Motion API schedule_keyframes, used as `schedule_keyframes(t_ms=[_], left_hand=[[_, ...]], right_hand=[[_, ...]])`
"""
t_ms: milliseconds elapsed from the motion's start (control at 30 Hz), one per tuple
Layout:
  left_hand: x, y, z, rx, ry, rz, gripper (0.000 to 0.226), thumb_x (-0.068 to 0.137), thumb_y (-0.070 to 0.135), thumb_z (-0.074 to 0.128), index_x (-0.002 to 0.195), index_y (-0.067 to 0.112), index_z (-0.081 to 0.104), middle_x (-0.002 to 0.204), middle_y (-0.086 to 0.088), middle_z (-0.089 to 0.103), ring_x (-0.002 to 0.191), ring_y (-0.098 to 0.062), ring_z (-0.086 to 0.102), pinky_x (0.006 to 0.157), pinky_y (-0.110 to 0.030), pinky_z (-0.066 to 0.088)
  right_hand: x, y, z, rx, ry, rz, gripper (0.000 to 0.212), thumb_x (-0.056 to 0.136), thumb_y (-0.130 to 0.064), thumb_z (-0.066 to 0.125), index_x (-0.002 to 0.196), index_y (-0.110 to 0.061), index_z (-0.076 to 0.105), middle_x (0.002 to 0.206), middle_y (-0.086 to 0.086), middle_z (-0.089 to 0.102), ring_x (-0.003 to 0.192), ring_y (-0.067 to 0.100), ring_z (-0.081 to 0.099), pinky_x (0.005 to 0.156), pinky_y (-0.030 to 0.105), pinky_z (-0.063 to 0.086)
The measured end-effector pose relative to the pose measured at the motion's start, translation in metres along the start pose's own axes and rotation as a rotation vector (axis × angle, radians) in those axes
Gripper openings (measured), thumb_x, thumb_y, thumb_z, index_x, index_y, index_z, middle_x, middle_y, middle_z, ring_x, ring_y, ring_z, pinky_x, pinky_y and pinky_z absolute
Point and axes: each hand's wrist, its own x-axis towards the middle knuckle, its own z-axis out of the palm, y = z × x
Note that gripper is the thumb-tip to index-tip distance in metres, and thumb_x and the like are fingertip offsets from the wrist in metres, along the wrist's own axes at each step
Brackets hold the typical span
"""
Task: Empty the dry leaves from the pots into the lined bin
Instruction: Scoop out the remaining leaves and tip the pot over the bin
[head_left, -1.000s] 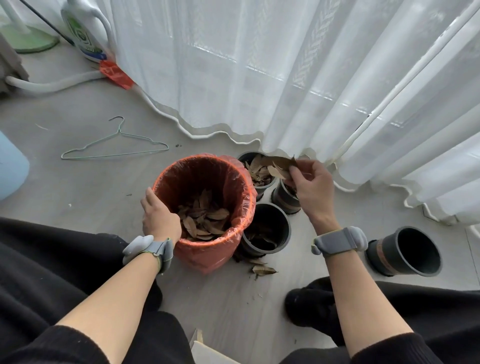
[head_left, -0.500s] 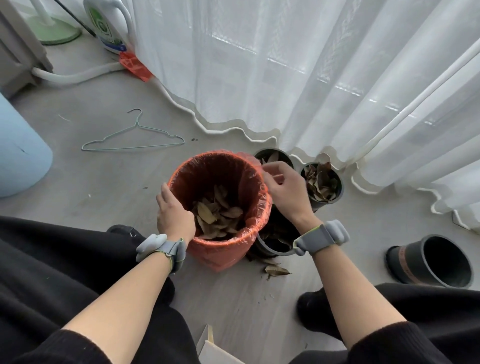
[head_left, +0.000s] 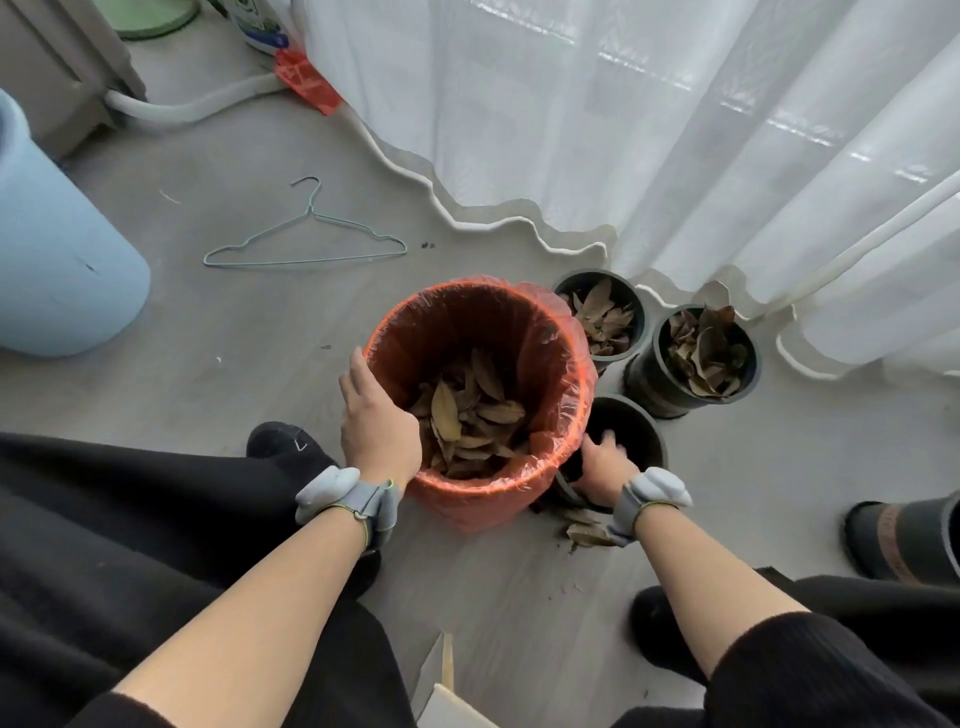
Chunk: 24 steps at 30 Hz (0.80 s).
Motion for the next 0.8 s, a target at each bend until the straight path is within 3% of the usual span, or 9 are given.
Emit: schedule_keyframes(t_ms=[100, 267, 633, 800], left_hand=[[0.000, 0.000, 0.001, -0.007, 0.004, 0.002, 0.083, 0.079, -0.011, 0.045, 0.151, 0.018, 0.016, 0.144, -0.011, 0.034, 0.117, -0.039, 0.051, 0.093, -0.046, 0.045], [0.002, -0.001, 0.000, 0.006, 0.021, 0.004, 0.081, 0.080, -0.011, 0.045, 0.150, 0.017, 0.017, 0.144, -0.011, 0.035, 0.118, -0.039, 0.051, 0.094, -0.046, 0.045], [0.003, 0.001, -0.005, 0.013, -0.024, -0.037, 0.082, 0.078, -0.011, 0.047, 0.150, 0.016, 0.017, 0.145, -0.013, 0.033, 0.115, -0.044, 0.051, 0.091, -0.048, 0.044], [0.000, 0.003, -0.007, -0.007, -0.036, -0.044, 0.080, 0.079, -0.012, 0.047, 0.150, 0.014, 0.019, 0.145, -0.014, 0.033, 0.117, -0.045, 0.049, 0.094, -0.050, 0.043]], right_hand=[[0.011, 0.001, 0.006, 0.013, 0.038, -0.109, 0.060, 0.091, -0.028, 0.060, 0.145, -0.018, 0.036, 0.132, 0.022, 0.043, 0.116, 0.040, 0.055, 0.091, 0.042, 0.051], [0.012, 0.005, -0.003, 0.098, 0.162, -0.106, 0.035, 0.092, -0.023, 0.056, 0.126, -0.013, 0.054, 0.118, 0.017, 0.062, 0.108, 0.038, 0.061, 0.085, 0.040, 0.053], [-0.026, 0.024, -0.023, 0.388, 0.257, -0.110, 0.021, 0.082, -0.007, 0.062, 0.099, -0.019, 0.066, 0.099, 0.004, 0.070, 0.094, 0.023, 0.064, 0.083, 0.030, 0.050], [-0.051, 0.039, -0.031, 0.566, 0.290, -0.102, 0.011, 0.087, -0.013, 0.065, 0.090, -0.021, 0.060, 0.090, 0.006, 0.071, 0.073, 0.023, 0.065, 0.077, 0.041, 0.058]])
